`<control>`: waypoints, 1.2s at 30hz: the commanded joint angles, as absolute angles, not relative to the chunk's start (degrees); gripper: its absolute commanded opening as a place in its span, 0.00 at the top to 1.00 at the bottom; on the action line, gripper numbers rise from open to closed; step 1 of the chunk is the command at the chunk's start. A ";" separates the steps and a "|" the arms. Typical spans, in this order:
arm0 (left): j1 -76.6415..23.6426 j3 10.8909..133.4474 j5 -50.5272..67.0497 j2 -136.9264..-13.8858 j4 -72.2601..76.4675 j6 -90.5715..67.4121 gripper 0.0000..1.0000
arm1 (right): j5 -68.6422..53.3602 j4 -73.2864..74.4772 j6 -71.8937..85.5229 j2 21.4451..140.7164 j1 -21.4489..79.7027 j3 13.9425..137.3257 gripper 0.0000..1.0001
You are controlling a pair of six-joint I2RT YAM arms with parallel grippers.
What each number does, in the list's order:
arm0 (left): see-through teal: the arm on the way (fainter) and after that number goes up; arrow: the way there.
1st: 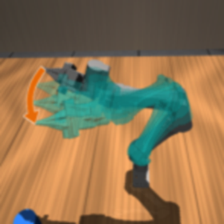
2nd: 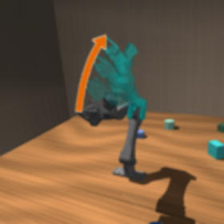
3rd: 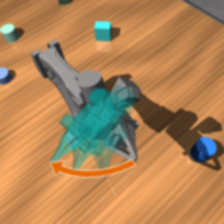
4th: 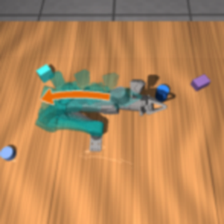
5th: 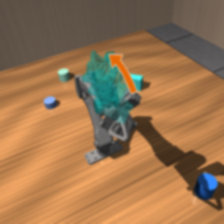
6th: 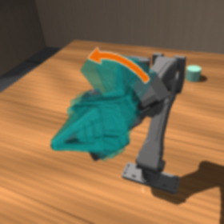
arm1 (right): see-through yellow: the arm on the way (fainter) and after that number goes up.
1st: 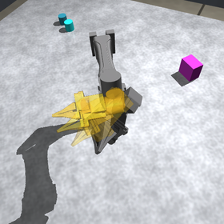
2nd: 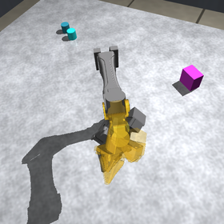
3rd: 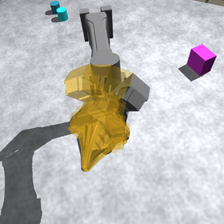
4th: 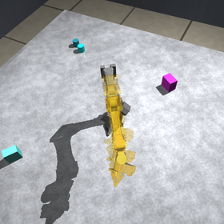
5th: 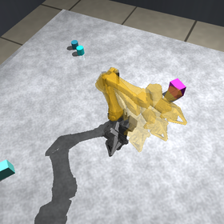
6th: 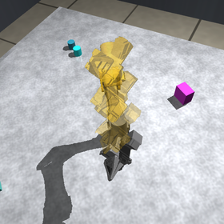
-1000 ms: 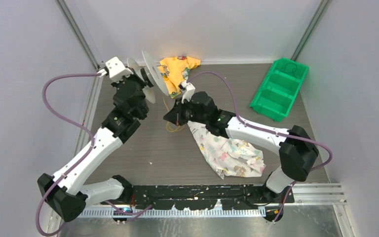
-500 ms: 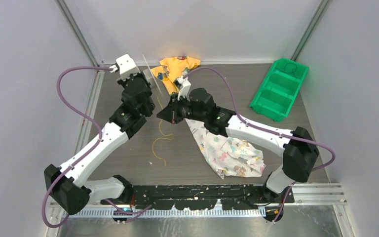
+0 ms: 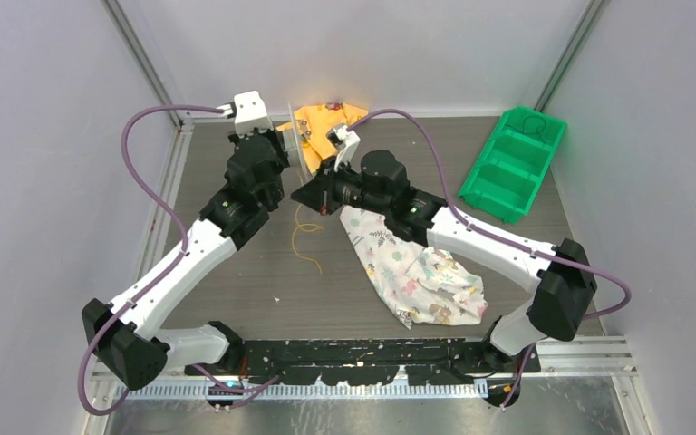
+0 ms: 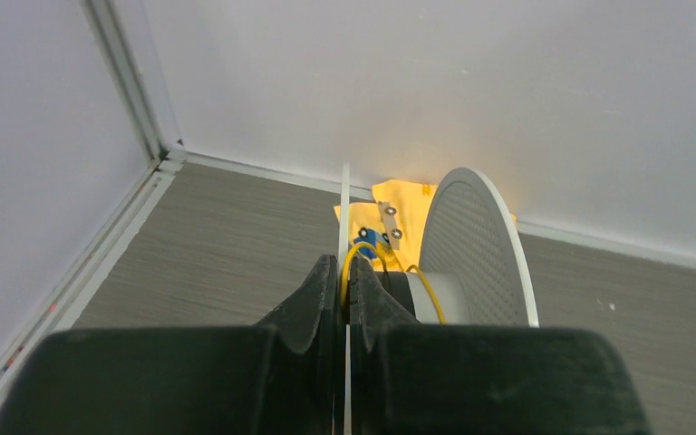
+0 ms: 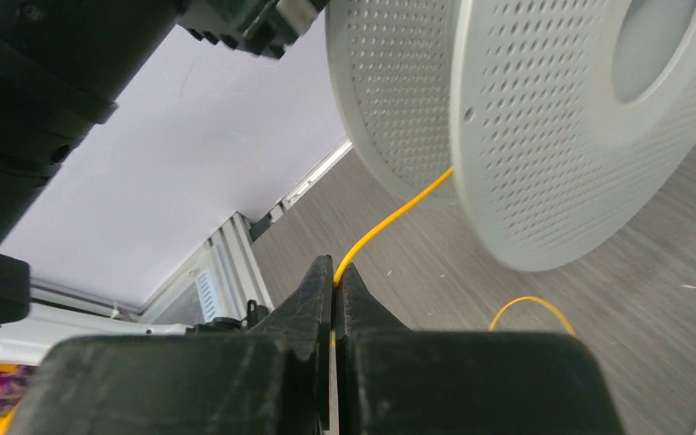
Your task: Wrap the cables
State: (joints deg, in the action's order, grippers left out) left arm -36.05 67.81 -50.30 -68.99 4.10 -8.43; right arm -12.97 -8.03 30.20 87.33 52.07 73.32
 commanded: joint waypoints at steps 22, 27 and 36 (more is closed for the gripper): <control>-36.25 76.02 -12.51 -69.90 -4.64 1.52 0.99 | -18.72 -0.89 18.78 81.65 40.81 80.27 0.93; -36.24 75.08 -6.23 -67.88 -6.20 6.70 1.00 | -18.09 -0.44 18.06 81.34 38.51 79.65 0.90; -35.48 76.01 5.62 -65.63 -9.52 7.30 1.00 | -18.51 -1.47 20.83 81.08 33.40 78.78 0.82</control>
